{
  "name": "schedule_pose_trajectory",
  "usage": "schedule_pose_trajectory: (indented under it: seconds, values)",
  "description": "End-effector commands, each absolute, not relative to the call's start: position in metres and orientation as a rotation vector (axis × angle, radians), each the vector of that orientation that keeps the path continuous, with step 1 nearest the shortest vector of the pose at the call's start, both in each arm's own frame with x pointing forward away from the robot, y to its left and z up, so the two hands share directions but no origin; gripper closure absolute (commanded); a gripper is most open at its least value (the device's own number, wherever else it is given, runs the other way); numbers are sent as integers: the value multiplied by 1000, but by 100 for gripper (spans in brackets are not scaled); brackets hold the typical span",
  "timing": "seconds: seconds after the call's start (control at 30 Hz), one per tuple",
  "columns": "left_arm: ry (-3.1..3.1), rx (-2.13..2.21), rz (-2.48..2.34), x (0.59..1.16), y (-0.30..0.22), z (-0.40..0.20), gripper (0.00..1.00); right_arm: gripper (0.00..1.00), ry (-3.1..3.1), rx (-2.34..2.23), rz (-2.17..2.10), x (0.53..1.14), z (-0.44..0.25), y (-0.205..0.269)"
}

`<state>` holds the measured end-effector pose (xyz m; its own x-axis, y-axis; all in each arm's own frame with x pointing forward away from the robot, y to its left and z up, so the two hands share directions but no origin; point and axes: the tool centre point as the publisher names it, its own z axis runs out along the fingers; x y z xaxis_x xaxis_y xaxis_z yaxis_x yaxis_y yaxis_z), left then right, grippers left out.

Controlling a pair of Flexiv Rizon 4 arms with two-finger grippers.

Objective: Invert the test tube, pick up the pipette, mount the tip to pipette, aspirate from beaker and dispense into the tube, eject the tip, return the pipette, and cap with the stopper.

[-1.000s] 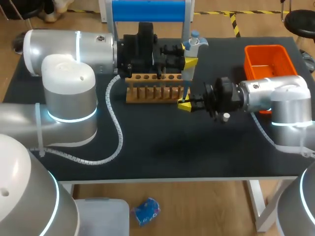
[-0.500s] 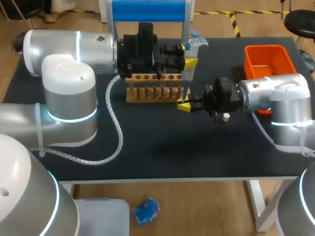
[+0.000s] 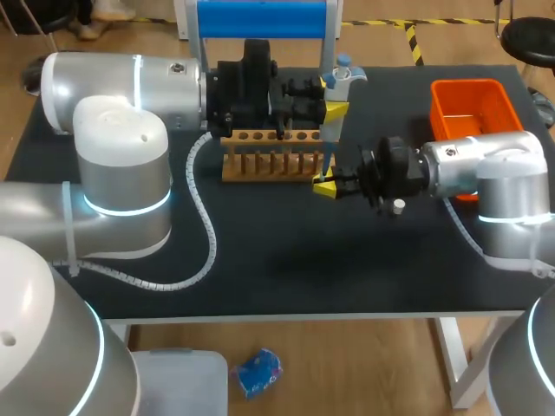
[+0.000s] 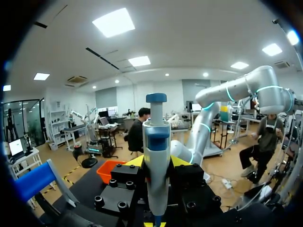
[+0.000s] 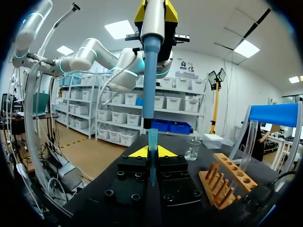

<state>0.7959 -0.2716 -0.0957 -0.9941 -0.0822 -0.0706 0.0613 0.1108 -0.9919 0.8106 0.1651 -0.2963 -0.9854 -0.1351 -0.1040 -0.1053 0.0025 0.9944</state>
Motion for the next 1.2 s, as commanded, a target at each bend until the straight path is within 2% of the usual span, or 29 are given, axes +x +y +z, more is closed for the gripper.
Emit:
schedule_pose_trajectory:
  seconds: [0.03, 1.2]
  values:
    - [2254, -21, -2028, 796, -273, -96, 100, 100, -2208, 259, -2189, 809, -297, 163]
    - [2254, -21, -2028, 796, -273, -96, 100, 100, -2266, 289, -2148, 808, -293, 164]
